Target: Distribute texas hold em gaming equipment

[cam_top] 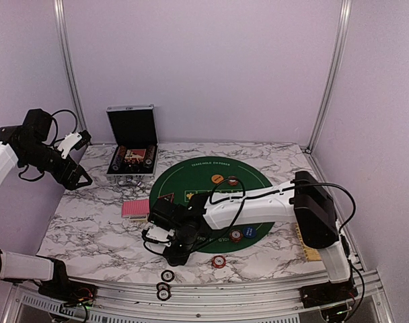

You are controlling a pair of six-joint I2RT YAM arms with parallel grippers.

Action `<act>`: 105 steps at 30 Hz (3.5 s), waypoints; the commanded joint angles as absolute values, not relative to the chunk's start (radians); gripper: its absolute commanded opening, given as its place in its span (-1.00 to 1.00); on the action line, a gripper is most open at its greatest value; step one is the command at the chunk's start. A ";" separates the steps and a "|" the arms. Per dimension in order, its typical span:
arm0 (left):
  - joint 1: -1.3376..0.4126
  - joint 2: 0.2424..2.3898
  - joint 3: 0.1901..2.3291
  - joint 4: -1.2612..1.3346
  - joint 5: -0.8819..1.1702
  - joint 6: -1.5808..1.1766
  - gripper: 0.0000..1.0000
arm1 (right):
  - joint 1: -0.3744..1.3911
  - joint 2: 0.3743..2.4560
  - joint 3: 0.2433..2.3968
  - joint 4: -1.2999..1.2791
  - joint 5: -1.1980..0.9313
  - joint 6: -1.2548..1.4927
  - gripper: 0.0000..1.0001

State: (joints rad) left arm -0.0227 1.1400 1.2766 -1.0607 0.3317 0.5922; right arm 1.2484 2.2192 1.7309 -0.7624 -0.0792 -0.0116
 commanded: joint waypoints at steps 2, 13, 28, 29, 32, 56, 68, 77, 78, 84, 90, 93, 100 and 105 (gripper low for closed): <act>-0.024 1.138 1.293 -1.089 0.332 0.604 0.98 | 1.256 2.153 1.772 -0.761 -0.038 -0.019 -0.44; -0.024 1.137 1.299 -1.089 0.327 0.603 0.98 | 1.228 2.098 1.778 -0.775 -0.067 -0.007 -0.44; -0.024 1.141 1.297 -1.089 0.332 0.602 0.98 | 0.796 2.020 1.765 -0.754 0.100 0.072 -0.47; -0.024 1.141 1.299 -1.089 0.332 0.601 0.98 | 0.762 2.026 1.771 -0.751 0.103 0.071 -0.47; -0.023 1.140 1.300 -1.089 0.330 0.603 0.98 | 0.668 2.055 1.798 -0.739 0.123 0.074 -0.48; -0.023 1.138 1.294 -1.090 0.324 0.604 0.98 | 0.423 2.334 1.928 -0.707 0.067 0.081 -0.46; -0.024 1.135 1.290 -1.090 0.322 0.607 0.98 | 0.422 2.308 1.961 -0.739 0.060 0.086 0.20; -0.024 1.138 1.295 -1.090 0.329 0.605 0.98 | 0.544 2.102 1.911 -0.756 0.088 0.063 0.13; -0.023 1.138 1.294 -1.090 0.328 0.606 0.98 | 0.575 2.075 1.888 -0.755 0.092 0.063 0.12; -0.023 1.137 1.292 -1.091 0.324 0.609 0.98 | 0.821 1.943 1.734 -0.744 0.056 0.079 0.21; -0.024 1.134 1.292 -1.091 0.329 0.606 0.98 | 1.057 1.977 1.681 -0.801 -0.033 0.090 0.44; -0.023 1.129 1.293 -1.092 0.328 0.604 0.98 | 1.140 2.002 1.655 -0.785 -0.073 0.092 0.54; -0.023 1.122 1.295 -1.097 0.326 0.604 0.98 | 1.223 2.082 1.666 -0.752 -0.132 0.071 0.63; -0.023 1.120 1.299 -1.100 0.325 0.606 0.98 | 1.236 2.129 1.697 -0.749 -0.133 0.055 0.64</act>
State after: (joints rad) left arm -0.0227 1.1385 1.2766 -1.0645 0.3206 0.5930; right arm 1.2289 2.0953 1.6470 -0.7635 -0.1177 0.0738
